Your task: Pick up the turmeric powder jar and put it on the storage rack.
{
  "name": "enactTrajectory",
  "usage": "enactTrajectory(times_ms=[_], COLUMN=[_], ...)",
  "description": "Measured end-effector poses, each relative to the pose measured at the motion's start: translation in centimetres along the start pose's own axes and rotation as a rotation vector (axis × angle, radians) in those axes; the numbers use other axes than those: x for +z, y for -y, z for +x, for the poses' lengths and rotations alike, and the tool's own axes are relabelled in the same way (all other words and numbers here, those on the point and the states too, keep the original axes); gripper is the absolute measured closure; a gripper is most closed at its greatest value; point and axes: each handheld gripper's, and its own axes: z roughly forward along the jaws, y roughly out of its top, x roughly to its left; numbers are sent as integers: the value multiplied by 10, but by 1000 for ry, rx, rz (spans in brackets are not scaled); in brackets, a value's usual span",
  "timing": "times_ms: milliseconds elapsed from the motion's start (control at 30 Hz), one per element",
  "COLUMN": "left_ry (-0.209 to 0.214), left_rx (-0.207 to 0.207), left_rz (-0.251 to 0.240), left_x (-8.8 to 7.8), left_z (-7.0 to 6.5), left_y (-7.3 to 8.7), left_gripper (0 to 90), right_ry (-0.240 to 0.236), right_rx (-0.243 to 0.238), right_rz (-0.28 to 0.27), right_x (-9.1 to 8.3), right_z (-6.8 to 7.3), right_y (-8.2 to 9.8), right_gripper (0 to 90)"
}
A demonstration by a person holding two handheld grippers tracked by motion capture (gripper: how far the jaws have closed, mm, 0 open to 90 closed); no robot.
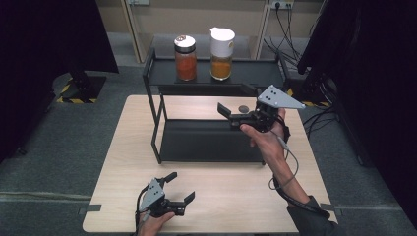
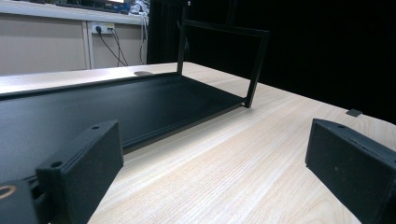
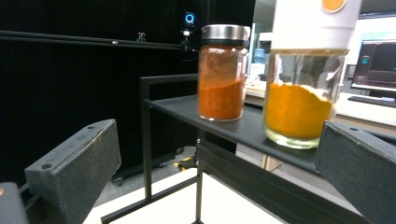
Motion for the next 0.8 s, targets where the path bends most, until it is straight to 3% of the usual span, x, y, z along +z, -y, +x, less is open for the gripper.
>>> enactTrajectory(times_ms=[800], left_ry=[-2], left_rx=[0], left_rz=[1], left_x=[0], left_z=[0], left_y=[0], left_gripper=[34], right_ry=[-37], right_rx=[-1], right_rz=[6], right_x=[-20], right_z=[15], right_y=[46], right_gripper=[4])
